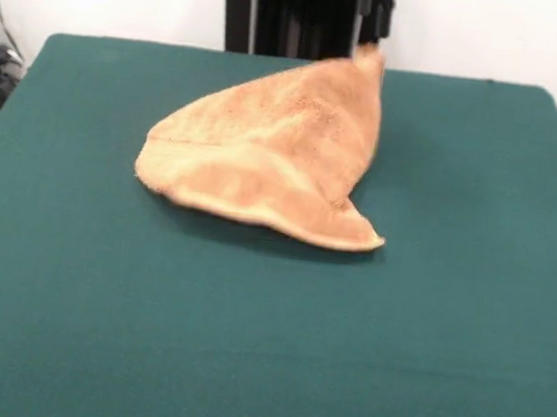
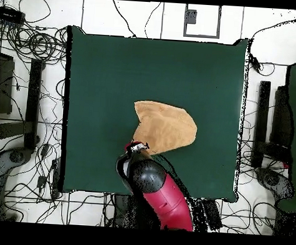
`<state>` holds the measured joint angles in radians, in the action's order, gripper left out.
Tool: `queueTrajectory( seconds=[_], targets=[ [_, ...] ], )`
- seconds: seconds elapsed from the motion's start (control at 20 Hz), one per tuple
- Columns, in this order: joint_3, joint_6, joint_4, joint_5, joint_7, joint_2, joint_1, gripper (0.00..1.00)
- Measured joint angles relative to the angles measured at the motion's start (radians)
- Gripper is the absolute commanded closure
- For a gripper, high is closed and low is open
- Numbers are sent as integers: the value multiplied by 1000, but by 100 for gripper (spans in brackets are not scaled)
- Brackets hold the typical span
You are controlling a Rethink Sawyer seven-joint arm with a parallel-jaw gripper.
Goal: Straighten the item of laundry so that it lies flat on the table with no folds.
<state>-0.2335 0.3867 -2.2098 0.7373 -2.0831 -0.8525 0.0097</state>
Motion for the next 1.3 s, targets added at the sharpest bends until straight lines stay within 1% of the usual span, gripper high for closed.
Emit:
queueTrajectory(
  seconds=[0.05,0.15,0.2,0.25,0.35,0.45,0.55,0.6,0.65,0.7,0.75,0.8,0.85,0.9,1.0,1.05,1.3],
  targets=[
    [11,-10,-15,24,0,-10,-3,0],
    [20,-18,-24,42,0,-16,-4,0],
    [45,-43,-50,94,0,-34,-7,0],
    [57,-54,-60,114,0,-41,-9,0],
    [86,-86,-80,134,0,-58,-23,0],
    [111,-115,-94,130,0,-69,-44,0],
    [161,-195,-112,49,0,-81,-115,0],
    [167,-209,-113,25,0,-81,-129,0],
    [187,-282,-112,-85,0,-74,-183,0],
    [193,-327,-111,-153,0,-68,-210,0],
    [197,-389,-107,-241,0,-58,-241,0],
    [196,-430,-104,-296,0,-50,-258,0],
    [194,-583,-92,-487,0,-17,-307,0],
    [191,-645,-86,-555,0,-2,-320,0],
    [184,-744,-74,-661,0,23,-335,0],
    [167,-884,-57,-791,0,58,-345,0],
    [127,-1156,-12,-1012,0,140,-349,0]
  ],
)
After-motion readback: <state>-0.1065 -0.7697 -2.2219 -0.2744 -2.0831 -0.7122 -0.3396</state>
